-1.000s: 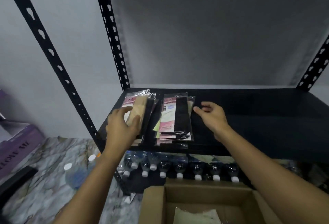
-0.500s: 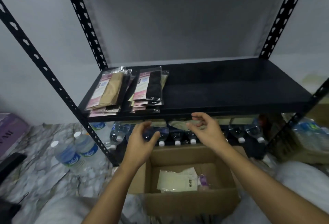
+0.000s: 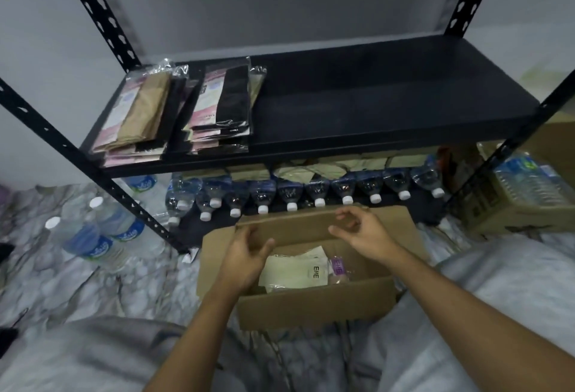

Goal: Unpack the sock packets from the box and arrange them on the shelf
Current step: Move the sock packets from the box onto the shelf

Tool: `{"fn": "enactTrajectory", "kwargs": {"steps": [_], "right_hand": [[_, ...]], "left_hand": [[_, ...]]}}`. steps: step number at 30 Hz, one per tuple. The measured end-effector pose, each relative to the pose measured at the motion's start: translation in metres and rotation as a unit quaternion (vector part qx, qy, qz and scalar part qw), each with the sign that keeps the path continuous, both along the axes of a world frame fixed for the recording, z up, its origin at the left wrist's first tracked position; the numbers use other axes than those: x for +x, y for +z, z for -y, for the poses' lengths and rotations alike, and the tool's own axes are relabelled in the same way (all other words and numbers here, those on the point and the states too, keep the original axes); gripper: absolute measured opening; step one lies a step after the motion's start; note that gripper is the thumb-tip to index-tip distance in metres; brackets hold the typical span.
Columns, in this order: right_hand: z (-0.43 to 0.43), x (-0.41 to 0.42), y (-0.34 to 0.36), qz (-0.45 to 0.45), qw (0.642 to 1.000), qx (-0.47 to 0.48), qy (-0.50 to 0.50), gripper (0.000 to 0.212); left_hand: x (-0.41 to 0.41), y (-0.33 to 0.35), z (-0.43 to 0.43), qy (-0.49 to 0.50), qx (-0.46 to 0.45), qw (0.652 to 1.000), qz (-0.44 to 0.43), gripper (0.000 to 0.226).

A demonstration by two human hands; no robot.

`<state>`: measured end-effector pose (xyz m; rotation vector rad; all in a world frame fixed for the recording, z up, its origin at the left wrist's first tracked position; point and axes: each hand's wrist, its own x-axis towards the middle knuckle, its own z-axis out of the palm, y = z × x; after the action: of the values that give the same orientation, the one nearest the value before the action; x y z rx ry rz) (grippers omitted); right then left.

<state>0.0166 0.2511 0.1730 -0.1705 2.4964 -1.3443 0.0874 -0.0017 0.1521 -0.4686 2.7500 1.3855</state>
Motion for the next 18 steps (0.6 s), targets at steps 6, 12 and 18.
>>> {"fn": "enactTrajectory", "kwargs": {"steps": [6,12,18], "right_hand": [[0.0,-0.013,-0.034,0.036,0.998,0.044,0.014,0.041],[0.0,-0.032,-0.076,0.096,0.99,0.097,0.032,0.042],[0.001,-0.048,-0.117,0.118,0.984,0.129,0.028,0.045]], "left_hand": [[-0.017,-0.053,0.002,-0.033,-0.017,0.997,0.071,0.05],[-0.045,-0.103,-0.002,-0.07,-0.006,0.99,0.125,0.049],[-0.077,-0.168,-0.018,-0.129,-0.022,0.972,0.197,0.055]]}}
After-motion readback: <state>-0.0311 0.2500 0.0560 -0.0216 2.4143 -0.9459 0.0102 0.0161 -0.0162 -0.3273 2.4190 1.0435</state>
